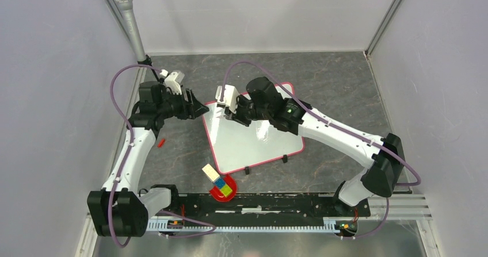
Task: Write a sentence on the whiteboard
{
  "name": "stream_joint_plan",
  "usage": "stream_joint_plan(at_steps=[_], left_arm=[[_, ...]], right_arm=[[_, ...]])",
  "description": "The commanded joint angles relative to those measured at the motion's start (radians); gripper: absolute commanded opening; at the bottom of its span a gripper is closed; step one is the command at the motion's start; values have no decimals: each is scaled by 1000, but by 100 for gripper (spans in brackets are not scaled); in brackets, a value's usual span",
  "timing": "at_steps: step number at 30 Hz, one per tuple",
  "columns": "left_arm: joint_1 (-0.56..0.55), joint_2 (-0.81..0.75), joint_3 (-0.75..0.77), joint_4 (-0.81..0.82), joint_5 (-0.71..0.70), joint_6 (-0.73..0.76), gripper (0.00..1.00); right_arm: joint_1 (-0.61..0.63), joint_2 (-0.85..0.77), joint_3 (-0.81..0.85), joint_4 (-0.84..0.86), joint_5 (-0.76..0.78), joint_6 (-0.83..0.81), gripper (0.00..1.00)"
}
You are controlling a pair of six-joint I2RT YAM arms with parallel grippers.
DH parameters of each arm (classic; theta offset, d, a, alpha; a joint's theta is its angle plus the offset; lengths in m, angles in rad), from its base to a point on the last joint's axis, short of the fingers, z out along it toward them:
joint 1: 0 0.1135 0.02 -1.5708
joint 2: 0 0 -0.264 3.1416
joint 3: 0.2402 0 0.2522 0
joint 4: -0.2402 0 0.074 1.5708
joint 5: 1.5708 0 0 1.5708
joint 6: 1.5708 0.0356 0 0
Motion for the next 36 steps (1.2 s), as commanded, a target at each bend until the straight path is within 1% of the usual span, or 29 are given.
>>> stream_joint_plan(at_steps=[1,7,12,15,20,31,36], left_arm=[[6,15,-7,91,88,-51,68],[6,33,-18,124,149,-64,63],[6,38,-27,126,158,-51,59],[5,38,-36,131,169,-48,54],[6,40,-36,129,160,-43,42],[6,51,-42,109,157,-18,32],[5,50,-39,108,157,-18,24]], right_arm=[[4,-46,-40,20,-4,19,0],[4,-60,-51,6,-5,9,0],[4,-58,-65,15,-2,1,0],[4,-53,-64,18,-4,1,0],[4,-33,-37,4,-17,1,0],[4,5,5,-5,-45,0,0],[4,29,28,21,-17,22,0]])
